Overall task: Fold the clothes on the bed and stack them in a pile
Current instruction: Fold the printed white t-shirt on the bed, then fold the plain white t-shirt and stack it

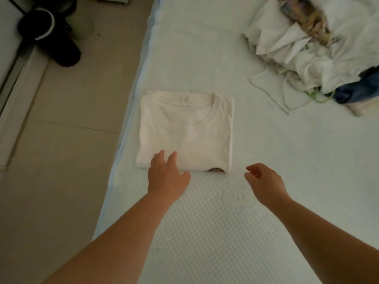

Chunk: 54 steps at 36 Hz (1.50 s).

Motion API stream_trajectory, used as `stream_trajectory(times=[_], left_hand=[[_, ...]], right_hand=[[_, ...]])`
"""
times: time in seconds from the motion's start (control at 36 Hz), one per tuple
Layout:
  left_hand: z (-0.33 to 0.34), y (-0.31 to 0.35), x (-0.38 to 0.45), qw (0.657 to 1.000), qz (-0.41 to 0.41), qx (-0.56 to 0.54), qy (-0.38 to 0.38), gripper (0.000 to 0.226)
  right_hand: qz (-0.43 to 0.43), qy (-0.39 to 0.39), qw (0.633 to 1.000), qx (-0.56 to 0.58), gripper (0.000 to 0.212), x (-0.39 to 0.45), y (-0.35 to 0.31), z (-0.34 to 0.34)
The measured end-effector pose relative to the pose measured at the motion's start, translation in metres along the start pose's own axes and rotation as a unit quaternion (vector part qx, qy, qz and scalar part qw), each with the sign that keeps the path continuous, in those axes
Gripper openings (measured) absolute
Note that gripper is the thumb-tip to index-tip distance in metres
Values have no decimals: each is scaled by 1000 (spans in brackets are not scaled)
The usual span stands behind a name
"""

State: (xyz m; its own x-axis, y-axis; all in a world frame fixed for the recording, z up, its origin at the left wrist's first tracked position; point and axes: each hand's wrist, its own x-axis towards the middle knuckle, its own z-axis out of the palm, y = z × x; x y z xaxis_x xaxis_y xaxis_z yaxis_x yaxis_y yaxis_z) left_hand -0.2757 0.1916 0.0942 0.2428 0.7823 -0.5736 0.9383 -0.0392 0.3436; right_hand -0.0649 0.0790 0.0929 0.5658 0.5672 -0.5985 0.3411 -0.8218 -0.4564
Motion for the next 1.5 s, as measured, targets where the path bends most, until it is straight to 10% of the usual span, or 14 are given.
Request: stream_trajectory(times=[0.31,0.53,0.86,1.0,1.25,1.5], left_hand=[[91,146,-9,980,190,53,2,57],[188,225,61,989,58,133,0,103],[236,210,94,982,41,182,12,101],[246,205,102,984,39,171,19,97],[247,200,104,987,62,143,32,97],[212,209,85,989,84,115,-31,105]], right_hand=[[3,-2,1000,-2,15,10,99,-94],[-121,64,984,-115,31,99,155,-155],[-258,251,920,-157,65,292,32,-231],[-151,227,942,-195,77,352,12,-235],[-196,336,915,-110,22,321,39,-194],[-190,229,954,-34,11,179,69,-184]])
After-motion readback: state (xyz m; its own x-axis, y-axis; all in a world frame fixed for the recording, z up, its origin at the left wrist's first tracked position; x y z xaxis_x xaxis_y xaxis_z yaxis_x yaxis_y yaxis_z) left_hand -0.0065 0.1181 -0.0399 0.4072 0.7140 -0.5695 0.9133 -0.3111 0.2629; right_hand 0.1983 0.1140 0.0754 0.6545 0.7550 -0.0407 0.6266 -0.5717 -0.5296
